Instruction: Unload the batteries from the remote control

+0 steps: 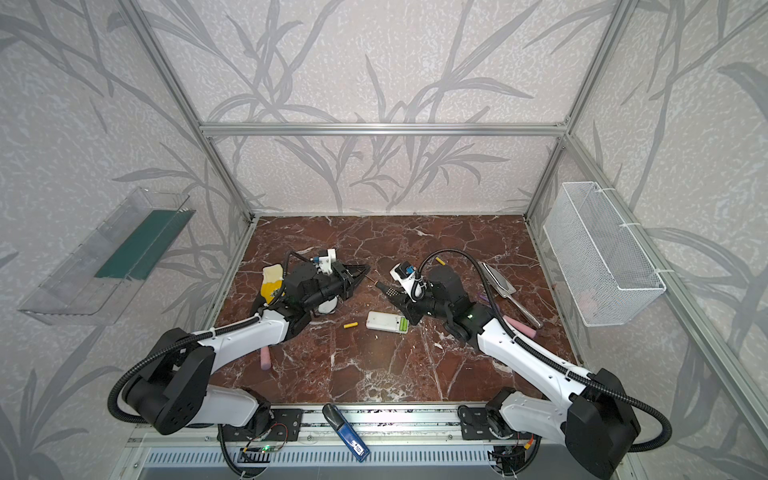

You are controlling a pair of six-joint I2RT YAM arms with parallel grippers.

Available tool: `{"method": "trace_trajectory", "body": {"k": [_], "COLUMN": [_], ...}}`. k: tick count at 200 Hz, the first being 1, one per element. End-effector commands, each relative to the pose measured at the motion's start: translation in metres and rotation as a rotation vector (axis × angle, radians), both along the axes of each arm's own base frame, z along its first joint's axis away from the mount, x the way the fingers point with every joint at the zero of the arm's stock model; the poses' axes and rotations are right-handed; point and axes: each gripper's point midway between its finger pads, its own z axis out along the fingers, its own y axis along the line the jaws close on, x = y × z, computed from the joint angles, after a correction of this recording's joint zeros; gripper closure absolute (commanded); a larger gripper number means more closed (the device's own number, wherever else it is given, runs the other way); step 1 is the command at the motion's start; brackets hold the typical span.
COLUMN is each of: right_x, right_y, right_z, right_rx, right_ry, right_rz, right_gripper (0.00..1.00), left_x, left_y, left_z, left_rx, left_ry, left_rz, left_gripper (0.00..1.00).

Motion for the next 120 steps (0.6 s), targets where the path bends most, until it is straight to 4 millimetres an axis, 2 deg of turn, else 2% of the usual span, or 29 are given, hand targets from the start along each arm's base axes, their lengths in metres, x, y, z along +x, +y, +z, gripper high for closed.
{"method": "trace_trajectory", "body": {"k": [1, 24, 34, 48, 52, 65, 73, 92, 102, 105, 111, 120], "right_x": [0.006, 0.003, 0.003, 0.003, 0.003, 0.001, 0.001, -0.003, -0.005, -0.006, -0.007, -0.009], "right_y": [0.002, -0.001, -0.005, -0.014, -0.017, -0.026, -0.033, -0.048, -0.055, -0.057, -0.06, -0.066], "right_z": [0.014, 0.013, 0.011, 0.007, 0.005, 0.0, -0.004, -0.013, -0.016, -0.018, -0.019, -0.021], "right_rx": [0.014, -0.001, -0.017, -0.054, -0.067, -0.108, -0.133, -0.196, -0.217, -0.223, -0.233, -0.247], "right_ry": [-0.029, -0.022, -0.019, -0.011, -0.007, 0.007, 0.016, 0.043, 0.059, 0.062, 0.071, 0.078], "right_rz": [0.001, -0.003, -0.017, -0.052, -0.061, -0.095, -0.122, -0.169, -0.191, -0.196, -0.209, -0.228], "right_gripper": [0.88, 0.96, 1.0, 1.0, 1.0, 1.0, 1.0, 1.0, 1.0, 1.0, 1.0, 1.0], "left_x": [-0.004, -0.003, -0.003, -0.002, -0.002, -0.001, -0.001, 0.0, -0.001, 0.0, 0.001, 0.0], "left_y": [-0.002, -0.004, -0.004, -0.004, -0.005, -0.007, -0.01, -0.019, -0.021, -0.022, -0.022, -0.021], "left_z": [0.013, 0.006, 0.001, -0.005, -0.006, -0.011, -0.011, -0.011, -0.019, -0.019, -0.021, -0.027], "left_rx": [-0.045, -0.025, -0.013, 0.008, 0.015, 0.045, 0.063, 0.118, 0.178, 0.194, 0.236, 0.307], "left_ry": [-0.01, -0.004, 0.0, 0.004, 0.002, 0.006, -0.003, -0.024, -0.004, -0.009, -0.014, -0.009], "left_rz": [-0.023, -0.036, -0.041, -0.048, -0.052, -0.08, -0.107, -0.178, -0.207, -0.213, -0.229, -0.247], "left_gripper": [1.0, 0.98, 0.87, 0.73, 0.68, 0.42, 0.31, 0.18, 0.13, 0.07, 0.01, 0.01]}}
